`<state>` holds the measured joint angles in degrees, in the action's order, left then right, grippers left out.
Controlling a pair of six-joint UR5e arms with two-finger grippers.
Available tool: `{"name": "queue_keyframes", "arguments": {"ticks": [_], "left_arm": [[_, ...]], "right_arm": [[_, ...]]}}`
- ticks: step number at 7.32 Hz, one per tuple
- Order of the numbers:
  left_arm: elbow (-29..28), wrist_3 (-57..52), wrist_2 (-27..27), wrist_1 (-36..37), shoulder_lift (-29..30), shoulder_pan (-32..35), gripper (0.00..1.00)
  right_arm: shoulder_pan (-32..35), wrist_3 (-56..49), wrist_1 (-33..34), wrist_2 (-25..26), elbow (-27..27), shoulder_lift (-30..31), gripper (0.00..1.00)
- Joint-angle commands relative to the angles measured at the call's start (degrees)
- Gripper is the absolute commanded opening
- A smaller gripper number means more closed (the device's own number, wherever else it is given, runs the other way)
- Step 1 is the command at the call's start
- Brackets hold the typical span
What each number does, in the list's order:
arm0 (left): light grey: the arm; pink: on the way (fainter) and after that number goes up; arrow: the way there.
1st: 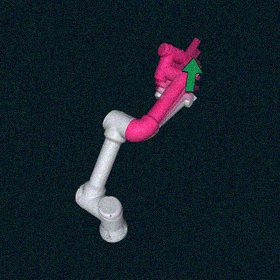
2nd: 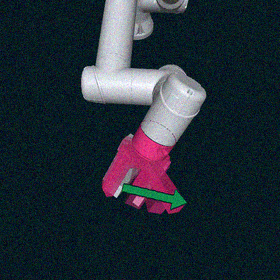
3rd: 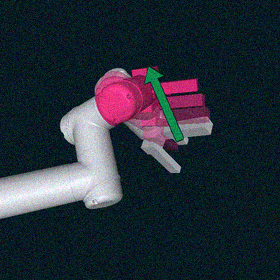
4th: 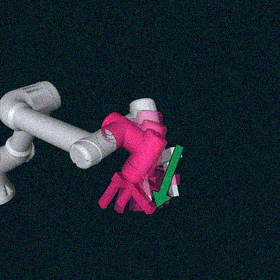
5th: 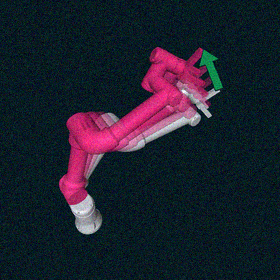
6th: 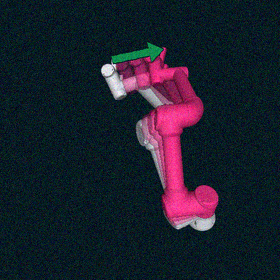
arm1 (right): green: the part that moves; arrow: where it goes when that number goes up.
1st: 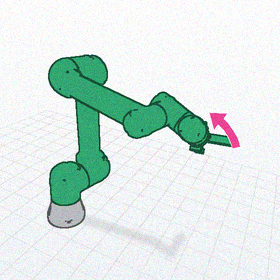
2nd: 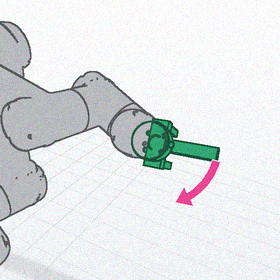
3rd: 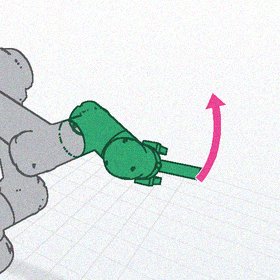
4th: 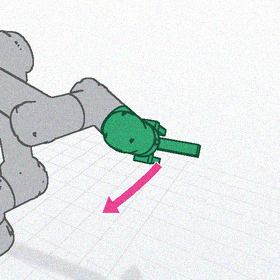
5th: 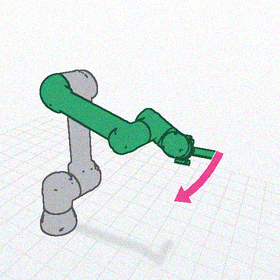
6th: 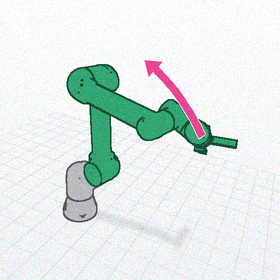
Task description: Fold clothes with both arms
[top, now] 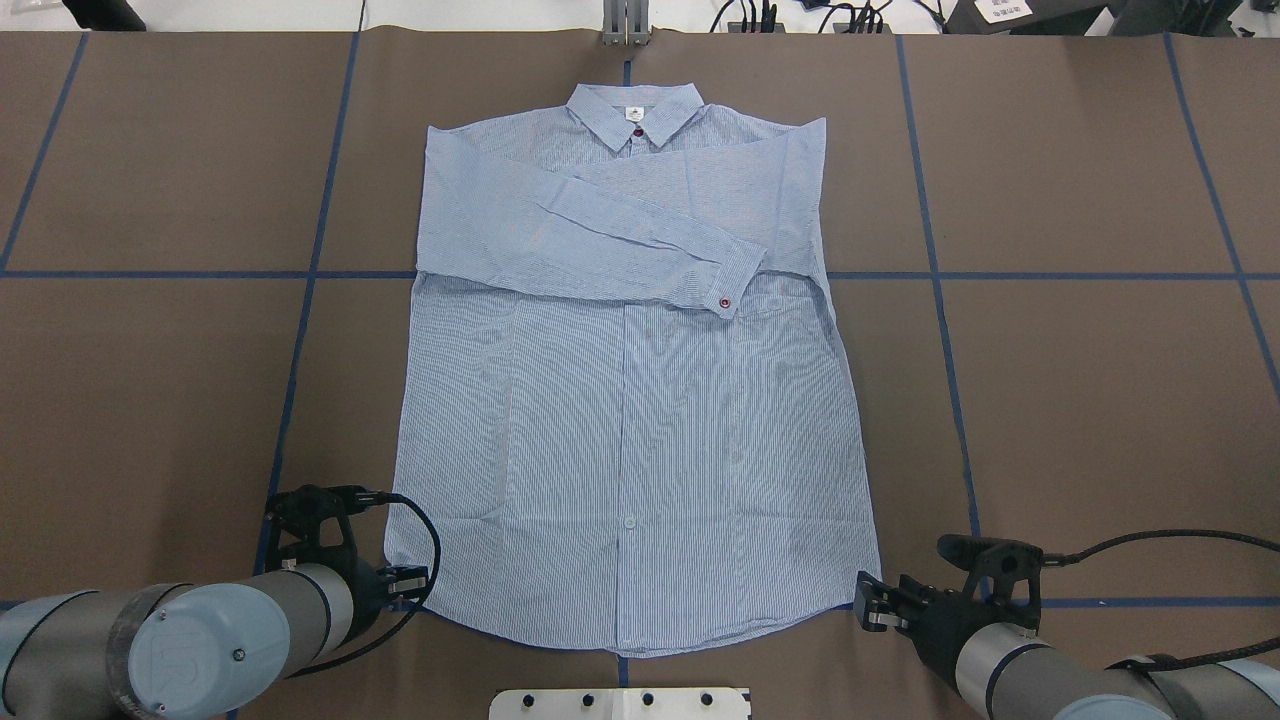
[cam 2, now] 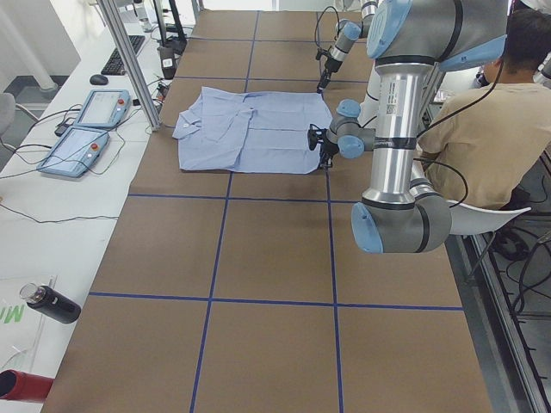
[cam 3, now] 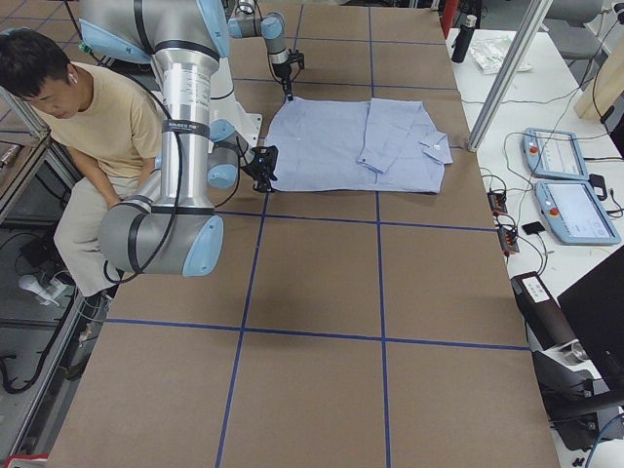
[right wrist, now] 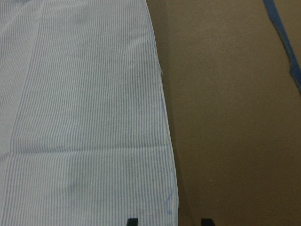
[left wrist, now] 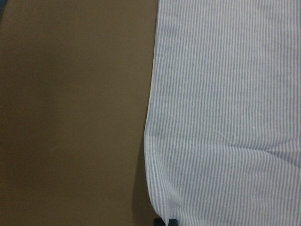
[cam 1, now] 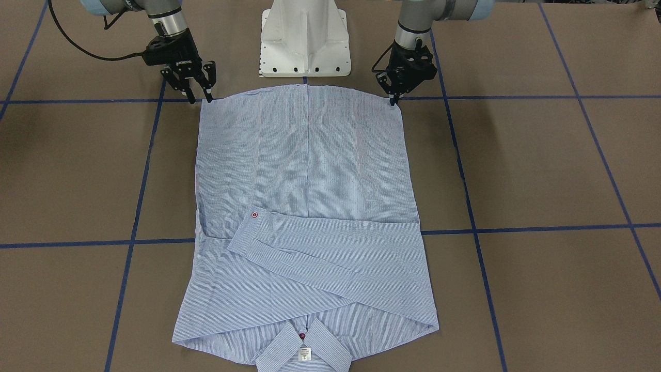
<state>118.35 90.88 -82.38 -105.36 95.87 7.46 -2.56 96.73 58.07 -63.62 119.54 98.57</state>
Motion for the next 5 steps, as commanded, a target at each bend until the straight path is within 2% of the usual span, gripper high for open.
{"name": "queue_keyframes", "arguments": {"ticks": [1, 3, 5], "left_arm": [[0.39, 0.00, 0.99, 0.07, -0.16, 0.01, 0.00], [0.39, 0.09, 0.99, 0.07, -0.16, 0.01, 0.00], [0.39, 0.09, 0.99, 0.07, -0.33, 0.01, 0.00]], "right_arm": [[-0.43, 0.47, 0.11, 0.25, -0.44, -0.13, 0.54], [-1.57, 2.32, 0.11, 1.22, -0.71, -0.13, 0.40], [-1.75, 2.32, 0.11, 1.22, -0.71, -0.13, 0.33]]}}
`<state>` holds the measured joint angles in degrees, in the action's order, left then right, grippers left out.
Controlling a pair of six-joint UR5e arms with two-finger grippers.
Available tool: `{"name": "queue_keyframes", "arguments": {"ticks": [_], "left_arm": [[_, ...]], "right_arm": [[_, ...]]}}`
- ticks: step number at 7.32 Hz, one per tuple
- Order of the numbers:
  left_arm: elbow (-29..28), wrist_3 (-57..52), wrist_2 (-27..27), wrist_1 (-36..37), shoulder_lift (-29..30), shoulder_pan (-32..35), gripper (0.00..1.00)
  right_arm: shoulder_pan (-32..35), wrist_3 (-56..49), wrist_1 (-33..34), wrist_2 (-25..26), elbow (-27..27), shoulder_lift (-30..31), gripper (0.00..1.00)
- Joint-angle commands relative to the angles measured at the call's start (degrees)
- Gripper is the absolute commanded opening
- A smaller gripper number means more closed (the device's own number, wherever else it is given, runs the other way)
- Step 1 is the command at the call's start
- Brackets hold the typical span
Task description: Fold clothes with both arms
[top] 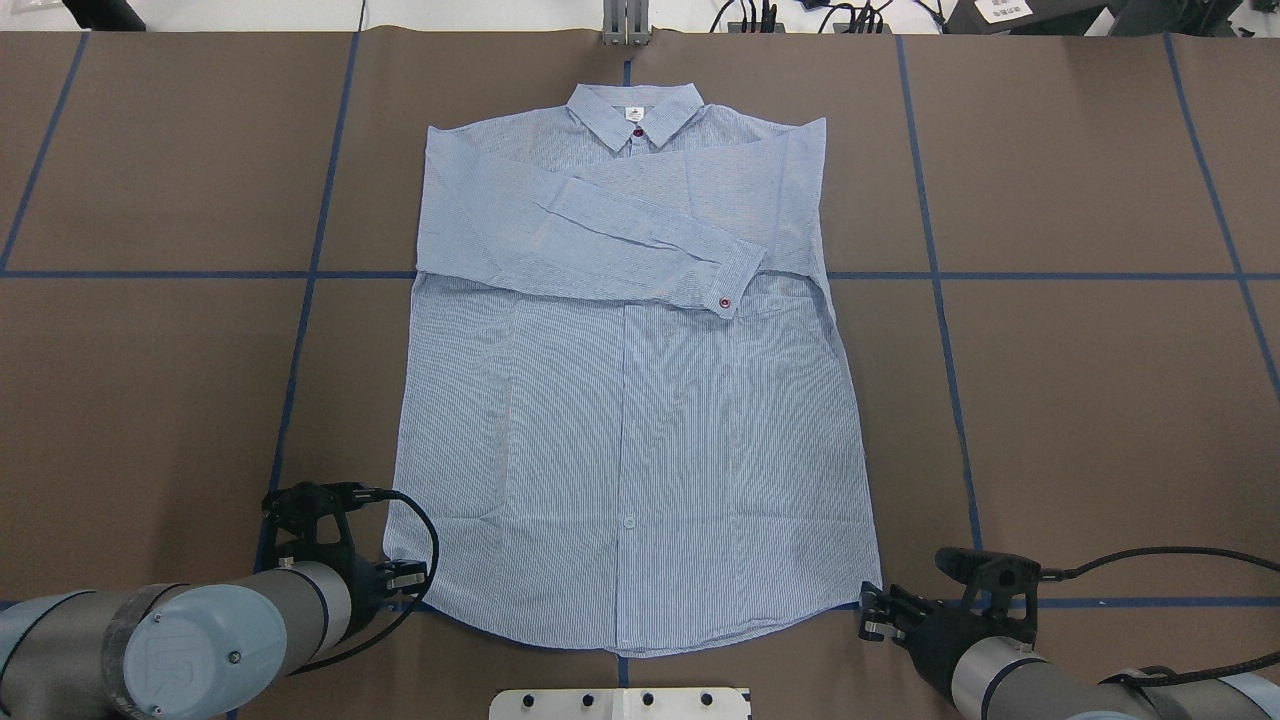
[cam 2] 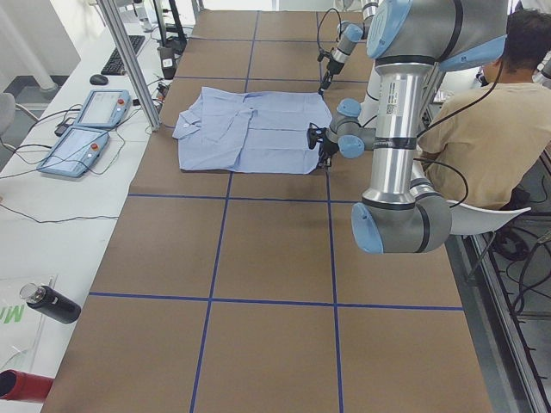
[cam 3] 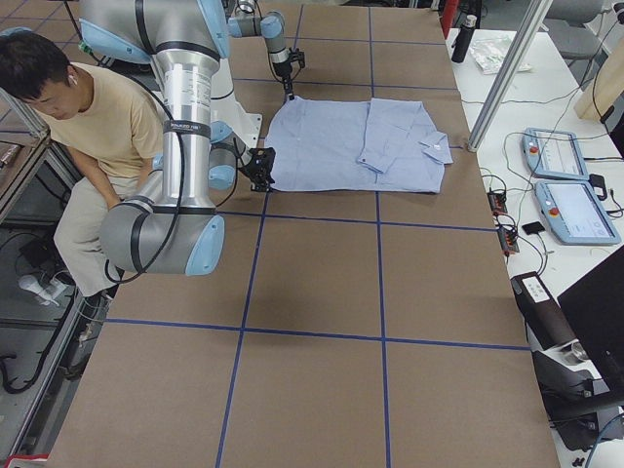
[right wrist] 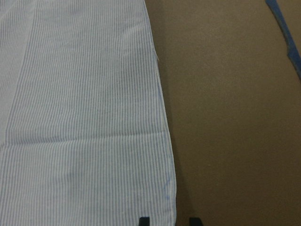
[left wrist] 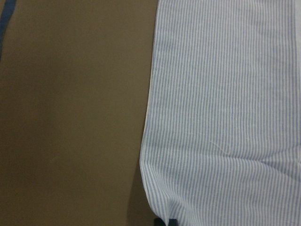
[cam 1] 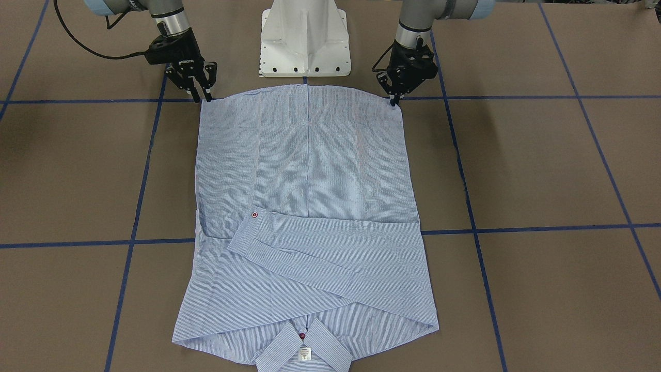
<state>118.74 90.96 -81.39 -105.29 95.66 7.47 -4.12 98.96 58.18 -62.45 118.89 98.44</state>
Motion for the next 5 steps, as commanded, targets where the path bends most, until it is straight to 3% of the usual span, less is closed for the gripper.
{"name": "queue_keyframes", "arguments": {"ticks": [1, 3, 4, 5], "left_arm": [[0.01, 0.01, 0.00, 0.00, -0.03, 0.00, 0.00], [0.01, 0.01, 0.09, 0.00, -0.03, 0.00, 0.00], [0.01, 0.01, 0.00, 0.00, -0.03, 0.00, 0.00], [0.09, 0.01, 0.00, 0.00, 0.05, 0.09, 0.00]], "right_arm": [[-0.18, 0.10, 0.09, 0.05, -0.06, 0.00, 0.32], [-0.18, 0.10, 2.53, -0.04, 0.02, -1.66, 0.17], [-0.18, 0.18, 4.90, -0.04, -0.06, -3.76, 0.02], [-0.10, 0.36, 5.79, -0.04, -0.06, -4.30, 0.00]]}}
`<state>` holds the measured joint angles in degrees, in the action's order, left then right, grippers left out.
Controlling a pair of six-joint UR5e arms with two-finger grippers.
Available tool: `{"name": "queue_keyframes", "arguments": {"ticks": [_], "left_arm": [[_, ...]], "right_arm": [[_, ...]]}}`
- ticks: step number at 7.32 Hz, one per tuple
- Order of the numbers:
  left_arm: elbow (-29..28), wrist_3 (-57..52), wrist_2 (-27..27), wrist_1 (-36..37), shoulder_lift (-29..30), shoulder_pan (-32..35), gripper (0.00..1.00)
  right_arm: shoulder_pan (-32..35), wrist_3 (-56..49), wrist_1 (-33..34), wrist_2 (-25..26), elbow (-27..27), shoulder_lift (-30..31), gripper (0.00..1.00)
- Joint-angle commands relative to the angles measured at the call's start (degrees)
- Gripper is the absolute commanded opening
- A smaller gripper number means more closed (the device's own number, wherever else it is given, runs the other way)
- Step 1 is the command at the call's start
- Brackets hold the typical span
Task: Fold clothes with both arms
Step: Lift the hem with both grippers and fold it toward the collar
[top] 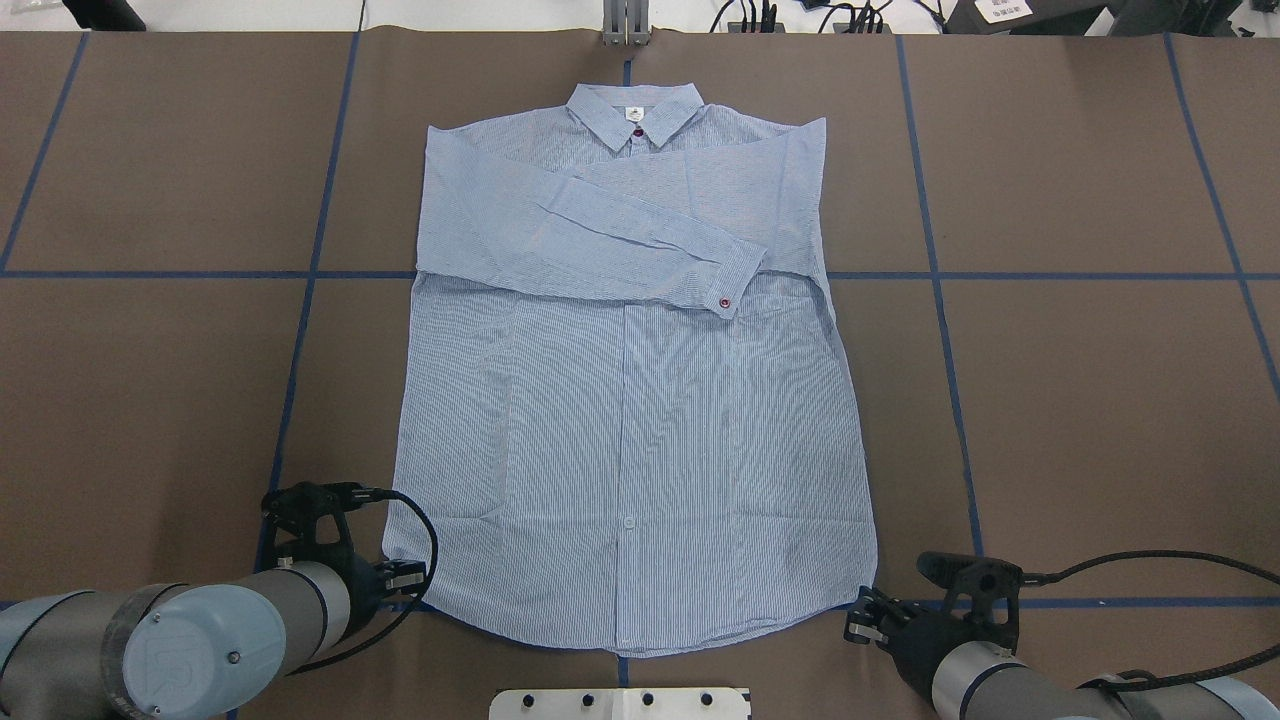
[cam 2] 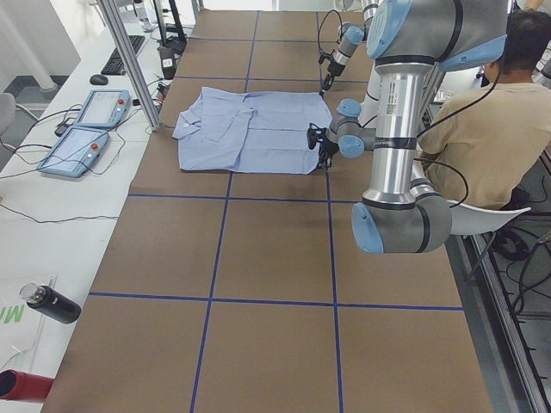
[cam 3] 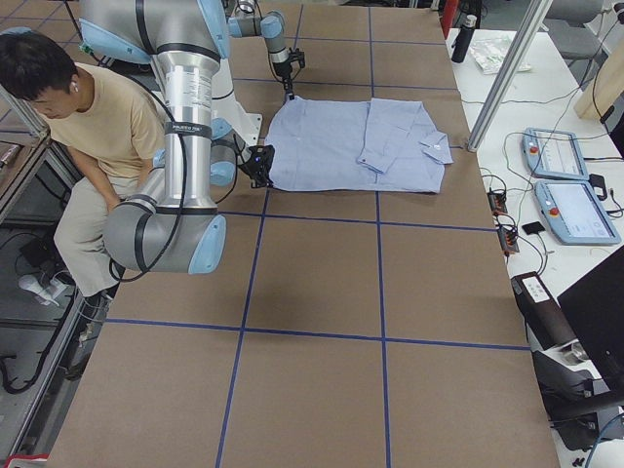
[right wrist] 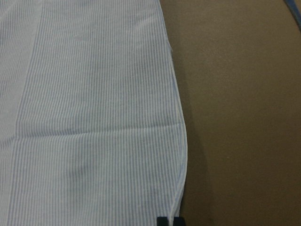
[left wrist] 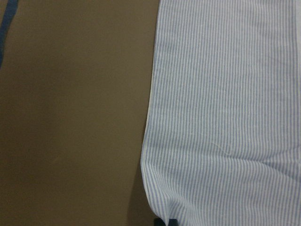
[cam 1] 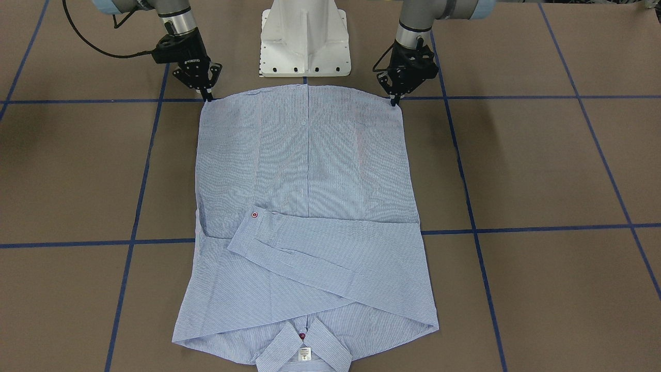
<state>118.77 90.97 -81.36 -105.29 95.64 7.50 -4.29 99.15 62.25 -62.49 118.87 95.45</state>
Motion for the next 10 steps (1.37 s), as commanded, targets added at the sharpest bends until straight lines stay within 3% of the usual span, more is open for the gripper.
{"name": "queue_keyframes", "arguments": {"ticks": [1, 2, 3, 4, 5, 7, 8, 10], "left_arm": [[1.02, 0.00, -0.02, 0.09, -0.10, 0.06, 0.00], [3.90, -0.09, -0.11, 0.78, -0.28, 0.06, 0.00], [7.76, -0.17, -0.55, 4.79, -0.19, 0.06, 0.00], [14.75, -0.26, -1.25, 10.40, -0.28, 0.15, 0.00], [22.57, -0.26, -5.60, 17.16, -0.11, 0.06, 0.00], [33.14, -0.35, -9.58, 23.26, -0.10, -1.60, 0.00], [36.67, -1.13, -11.95, 24.60, 0.16, -1.09, 0.00], [34.09, -6.21, -13.12, 24.70, 0.95, 3.90, 0.00]], "right_arm": [[0.33, 0.16, 1.82, 0.00, 0.22, -1.31, 0.00], [0.68, 0.16, 1.82, -0.09, 2.66, -0.44, 0.00], [0.77, 0.07, 5.48, -0.44, 9.82, 0.96, 0.00], [0.77, 0.07, 15.34, -2.62, 19.37, 1.06, 0.00], [0.95, 0.07, 22.40, -6.29, 27.82, 0.97, 0.00], [1.38, 0.07, 33.94, -14.03, 39.64, -0.51, 0.00], [4.52, -0.27, 34.51, -18.33, 40.29, -1.48, 0.00], [11.64, -3.50, 34.60, -21.27, 38.12, -2.45, 0.00]]}}
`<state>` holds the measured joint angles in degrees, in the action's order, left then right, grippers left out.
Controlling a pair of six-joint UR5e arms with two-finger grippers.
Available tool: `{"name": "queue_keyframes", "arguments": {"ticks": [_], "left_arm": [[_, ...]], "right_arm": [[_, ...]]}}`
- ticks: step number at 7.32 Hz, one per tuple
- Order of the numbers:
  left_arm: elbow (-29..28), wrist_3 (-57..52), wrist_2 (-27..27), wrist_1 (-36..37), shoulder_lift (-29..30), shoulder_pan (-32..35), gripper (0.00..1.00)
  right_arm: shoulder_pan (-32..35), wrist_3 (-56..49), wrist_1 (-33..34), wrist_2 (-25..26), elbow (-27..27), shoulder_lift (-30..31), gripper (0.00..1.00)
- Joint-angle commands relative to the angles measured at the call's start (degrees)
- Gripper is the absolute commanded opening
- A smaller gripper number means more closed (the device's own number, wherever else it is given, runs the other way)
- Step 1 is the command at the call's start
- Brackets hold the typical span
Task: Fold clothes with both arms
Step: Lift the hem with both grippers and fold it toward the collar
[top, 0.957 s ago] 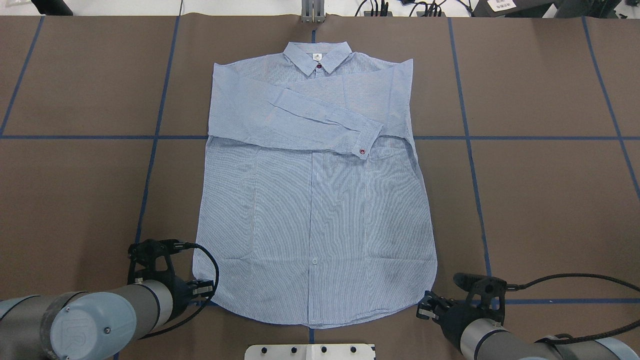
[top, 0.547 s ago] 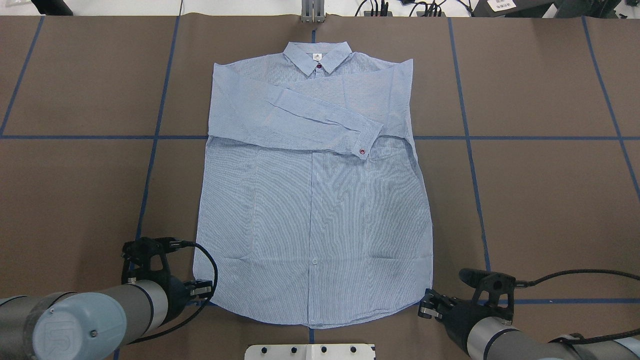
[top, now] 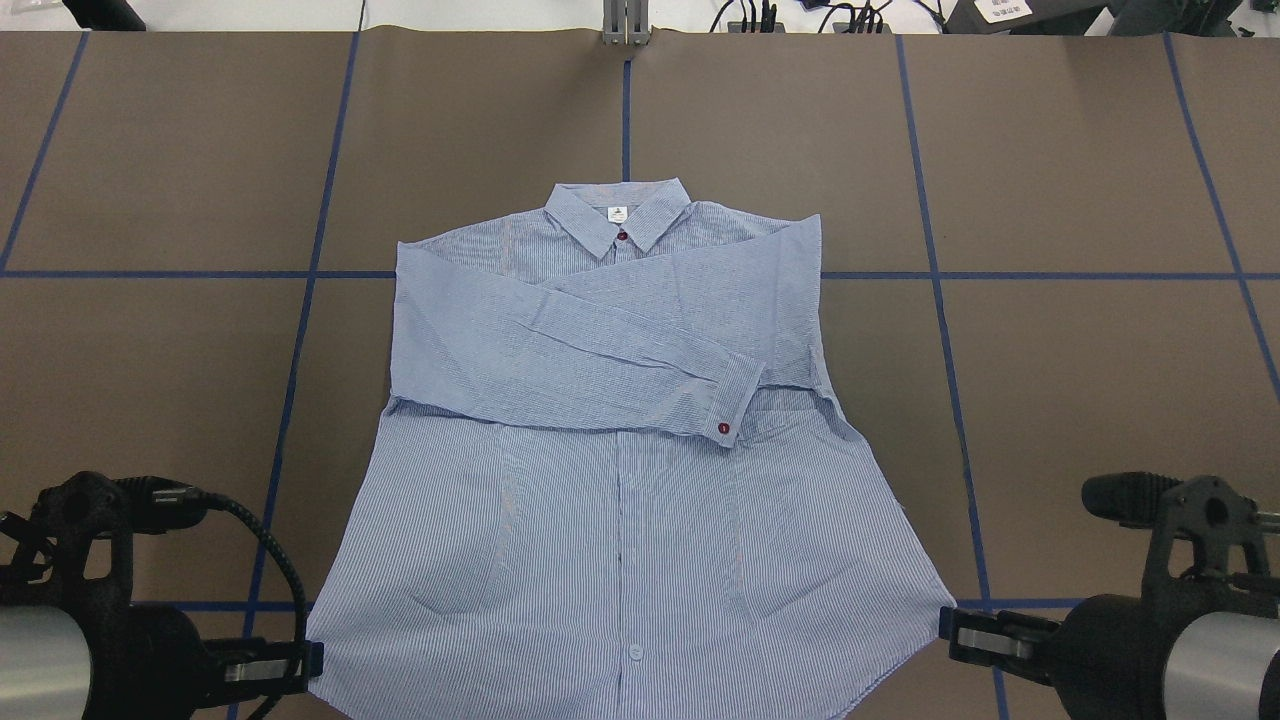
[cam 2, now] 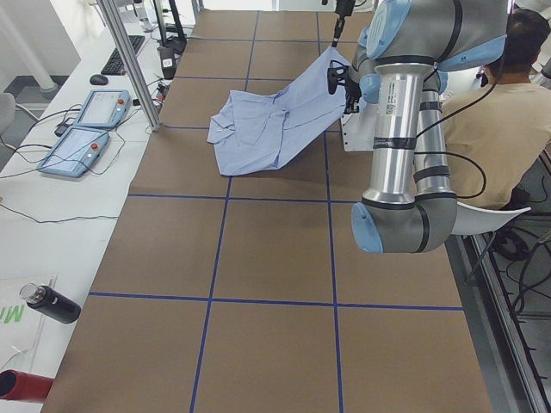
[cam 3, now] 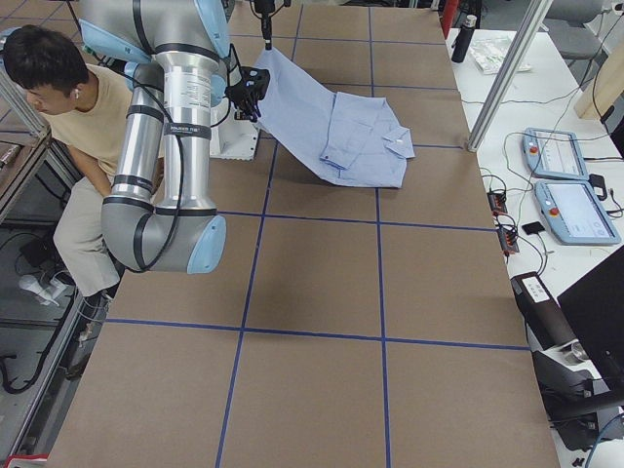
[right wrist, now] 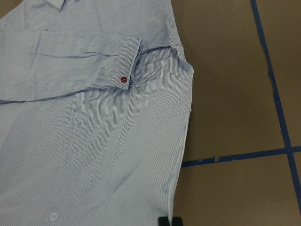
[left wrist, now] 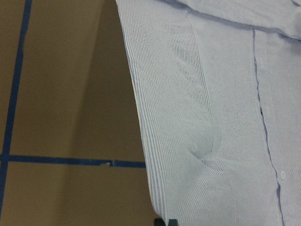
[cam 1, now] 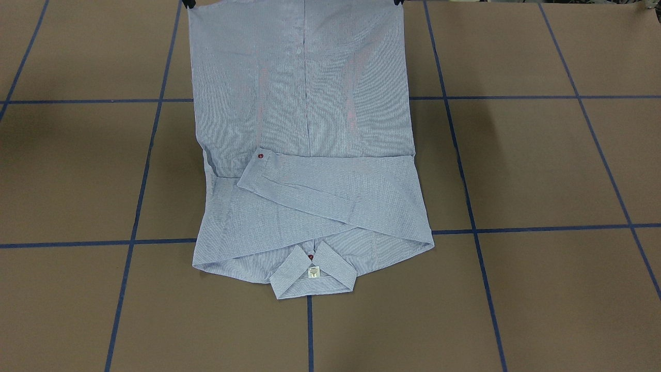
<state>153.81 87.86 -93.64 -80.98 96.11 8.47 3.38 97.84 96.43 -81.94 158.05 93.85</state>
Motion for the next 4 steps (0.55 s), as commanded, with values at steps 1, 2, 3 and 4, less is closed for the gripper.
{"name": "queue_keyframes", "arguments": {"ticks": [1, 2, 3, 4], "left_arm": [[-6.10, -7.40, -0.84, 0.38, 3.79, 6.70, 0.00], [-12.59, -11.27, -0.58, 0.38, 7.91, 11.26, 0.00], [-18.05, -17.05, -0.58, 0.38, 12.22, 17.39, 0.00], [-21.15, -21.72, -0.41, 0.12, 12.61, 22.85, 0.00]], "right_arm": [[7.13, -5.09, 0.42, -1.73, -7.35, -7.22, 0.00], [10.99, -5.90, 0.33, -1.81, -14.89, -13.63, 0.00], [14.60, -7.65, 0.33, -1.81, -19.75, -18.22, 0.00], [18.81, -10.71, -0.01, -1.81, -22.32, -19.75, 0.00]]}}
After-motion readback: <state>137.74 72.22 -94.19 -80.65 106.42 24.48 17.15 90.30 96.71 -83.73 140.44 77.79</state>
